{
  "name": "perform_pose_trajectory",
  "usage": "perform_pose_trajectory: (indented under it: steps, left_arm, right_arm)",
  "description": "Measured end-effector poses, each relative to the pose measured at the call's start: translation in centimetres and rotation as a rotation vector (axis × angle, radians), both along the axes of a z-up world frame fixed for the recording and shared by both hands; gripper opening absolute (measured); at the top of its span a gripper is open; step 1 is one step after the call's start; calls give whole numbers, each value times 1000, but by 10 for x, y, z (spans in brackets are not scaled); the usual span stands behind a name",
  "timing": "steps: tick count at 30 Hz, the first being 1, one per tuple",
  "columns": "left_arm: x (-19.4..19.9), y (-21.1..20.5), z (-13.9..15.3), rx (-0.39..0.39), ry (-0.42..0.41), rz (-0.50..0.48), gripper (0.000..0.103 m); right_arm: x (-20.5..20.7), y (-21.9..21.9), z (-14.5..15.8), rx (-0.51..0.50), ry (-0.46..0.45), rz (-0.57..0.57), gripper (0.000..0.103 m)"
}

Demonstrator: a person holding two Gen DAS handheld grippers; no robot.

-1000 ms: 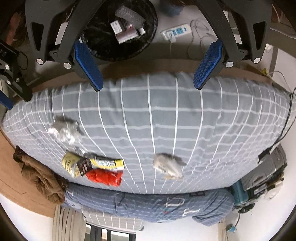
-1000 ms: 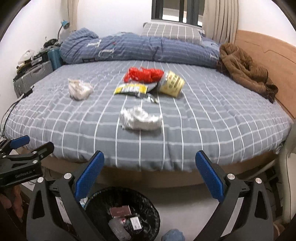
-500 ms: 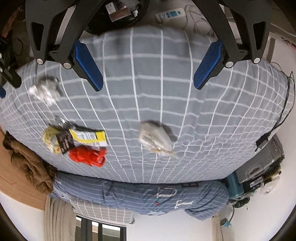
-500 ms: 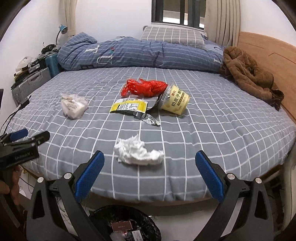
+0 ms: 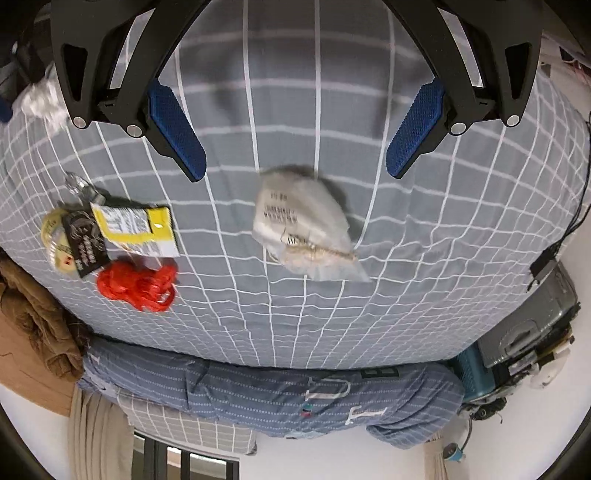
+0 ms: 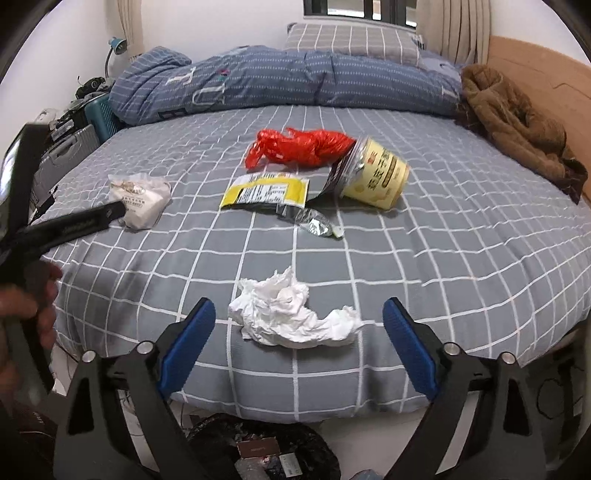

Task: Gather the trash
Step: 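Grasp the white tissue with the right tool while the left grasps the cotton bag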

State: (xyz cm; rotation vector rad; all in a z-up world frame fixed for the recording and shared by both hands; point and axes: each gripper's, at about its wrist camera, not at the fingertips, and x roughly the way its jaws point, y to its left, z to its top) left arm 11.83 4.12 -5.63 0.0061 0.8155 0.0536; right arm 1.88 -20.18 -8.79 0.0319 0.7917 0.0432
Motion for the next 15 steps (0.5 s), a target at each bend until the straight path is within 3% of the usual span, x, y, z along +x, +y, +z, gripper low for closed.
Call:
perform_pose_trajectory:
  steps: [11, 15]
  left_arm:
    - [55, 2, -23, 3, 53, 16, 95]
    - [66, 6, -29, -6, 77, 19, 86]
  right_arm:
    - [14, 5, -20, 23, 87, 22, 65]
    - [16, 6, -22, 24, 104, 28, 56]
